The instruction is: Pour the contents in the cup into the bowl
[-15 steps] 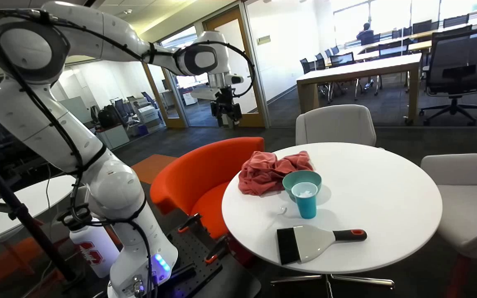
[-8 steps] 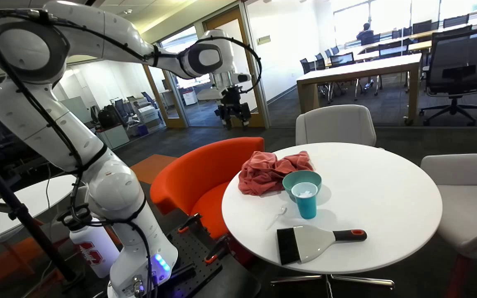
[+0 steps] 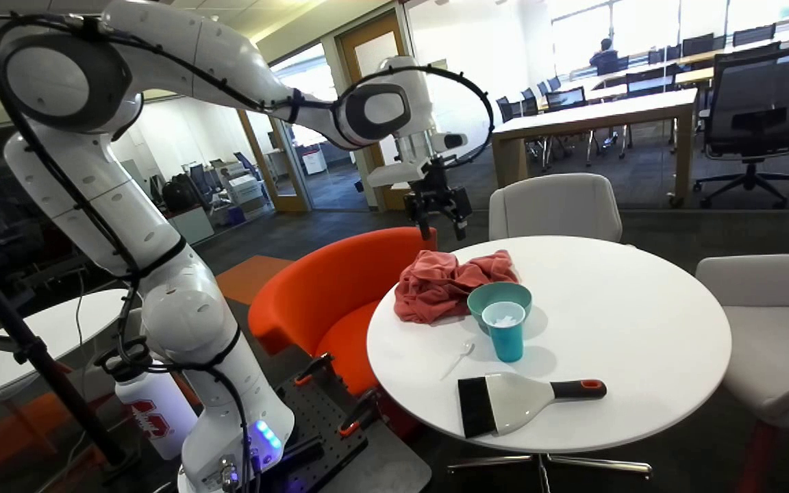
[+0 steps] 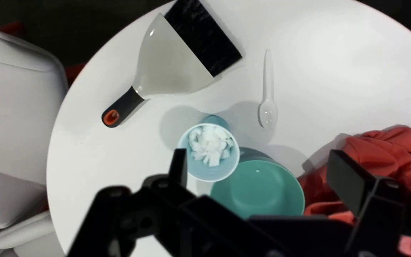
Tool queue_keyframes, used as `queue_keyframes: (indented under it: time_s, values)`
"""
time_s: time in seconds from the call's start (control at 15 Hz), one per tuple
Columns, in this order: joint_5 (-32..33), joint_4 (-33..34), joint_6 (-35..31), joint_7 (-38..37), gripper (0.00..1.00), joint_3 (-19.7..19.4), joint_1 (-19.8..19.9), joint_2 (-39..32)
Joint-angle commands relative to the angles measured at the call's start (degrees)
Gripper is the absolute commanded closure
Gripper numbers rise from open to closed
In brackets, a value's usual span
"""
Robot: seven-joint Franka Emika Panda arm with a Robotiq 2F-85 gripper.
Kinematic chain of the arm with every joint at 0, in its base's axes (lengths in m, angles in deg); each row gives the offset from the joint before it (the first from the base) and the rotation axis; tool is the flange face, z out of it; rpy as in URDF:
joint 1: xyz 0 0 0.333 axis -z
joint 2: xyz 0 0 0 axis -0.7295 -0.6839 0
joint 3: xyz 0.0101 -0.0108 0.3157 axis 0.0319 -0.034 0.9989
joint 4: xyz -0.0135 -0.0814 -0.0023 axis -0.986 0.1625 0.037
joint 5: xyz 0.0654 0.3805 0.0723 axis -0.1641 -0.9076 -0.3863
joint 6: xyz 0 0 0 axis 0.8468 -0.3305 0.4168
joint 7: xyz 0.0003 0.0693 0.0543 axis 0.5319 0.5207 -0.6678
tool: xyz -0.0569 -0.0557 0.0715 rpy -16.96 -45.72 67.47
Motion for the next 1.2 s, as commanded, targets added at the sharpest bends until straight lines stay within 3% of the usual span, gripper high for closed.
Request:
queue_keyframes:
  time_s: [0.0,0.27,0.6,0.73,0.93,1.13]
  values:
    - [-0.2,0.1,-0.1,0.9,0.00,0.0,1.1,-0.8]
    - [-0.2,0.2,-0.1,0.9,0.00,0.2,1.1,-0.9]
    - [10.8,1.4,-15.5,7.3,0.00,-0.9,2.9,-5.5]
    - [12.0,2.7,-20.6,12.6,0.00,-2.6,4.0,-9.0]
    - [4.3,5.3,-26.6,25.0,0.00,-4.2,5.4,-15.6]
    - [-6.0,8.3,-28.8,39.2,0.00,-2.3,8.2,-21.3]
